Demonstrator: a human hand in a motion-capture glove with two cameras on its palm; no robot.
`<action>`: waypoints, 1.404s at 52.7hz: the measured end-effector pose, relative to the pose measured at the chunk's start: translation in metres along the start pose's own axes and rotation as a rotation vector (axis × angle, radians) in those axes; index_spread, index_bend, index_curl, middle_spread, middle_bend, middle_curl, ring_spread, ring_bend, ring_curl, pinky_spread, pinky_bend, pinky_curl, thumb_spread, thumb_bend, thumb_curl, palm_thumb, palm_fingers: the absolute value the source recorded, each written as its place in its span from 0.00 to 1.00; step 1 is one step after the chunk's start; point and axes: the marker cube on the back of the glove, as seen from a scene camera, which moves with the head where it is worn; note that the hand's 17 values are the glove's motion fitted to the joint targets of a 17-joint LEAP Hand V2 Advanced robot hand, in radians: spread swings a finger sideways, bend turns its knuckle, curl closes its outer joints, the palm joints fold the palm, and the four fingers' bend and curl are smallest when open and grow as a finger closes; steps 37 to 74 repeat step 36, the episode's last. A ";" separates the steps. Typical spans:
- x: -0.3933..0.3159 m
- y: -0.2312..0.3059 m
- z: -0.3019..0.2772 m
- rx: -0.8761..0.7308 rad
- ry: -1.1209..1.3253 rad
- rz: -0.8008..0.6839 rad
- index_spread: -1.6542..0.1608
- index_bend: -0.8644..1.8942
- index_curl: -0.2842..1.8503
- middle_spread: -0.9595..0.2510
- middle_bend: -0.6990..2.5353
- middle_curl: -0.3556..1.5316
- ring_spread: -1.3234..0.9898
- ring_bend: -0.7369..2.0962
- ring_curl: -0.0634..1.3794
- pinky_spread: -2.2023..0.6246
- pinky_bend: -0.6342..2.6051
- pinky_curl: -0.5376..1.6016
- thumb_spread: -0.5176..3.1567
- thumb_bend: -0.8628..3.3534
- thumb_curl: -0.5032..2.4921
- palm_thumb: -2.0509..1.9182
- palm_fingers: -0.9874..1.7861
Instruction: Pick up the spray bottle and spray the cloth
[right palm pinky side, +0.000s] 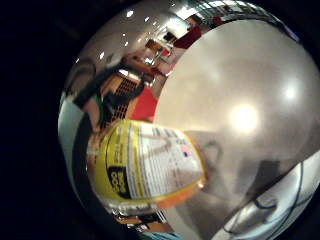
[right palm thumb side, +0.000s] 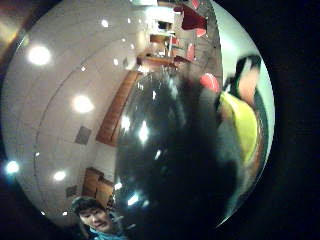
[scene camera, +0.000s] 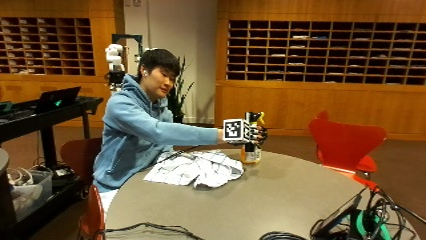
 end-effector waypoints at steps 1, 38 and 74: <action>0.004 -0.010 0.001 0.078 0.051 -0.001 0.79 0.38 0.36 0.66 0.36 0.43 0.50 0.46 0.33 0.71 0.33 0.43 0.27 0.19 0.42 0.73 0.77; 0.010 0.007 -0.044 0.212 0.076 -0.012 0.78 0.35 0.25 0.71 0.28 0.39 0.53 0.41 0.30 0.78 0.33 0.42 0.38 0.20 0.35 0.71 0.62; 0.010 0.007 -0.044 0.212 0.076 -0.012 0.78 0.35 0.25 0.71 0.28 0.39 0.53 0.41 0.30 0.78 0.33 0.42 0.38 0.20 0.35 0.71 0.62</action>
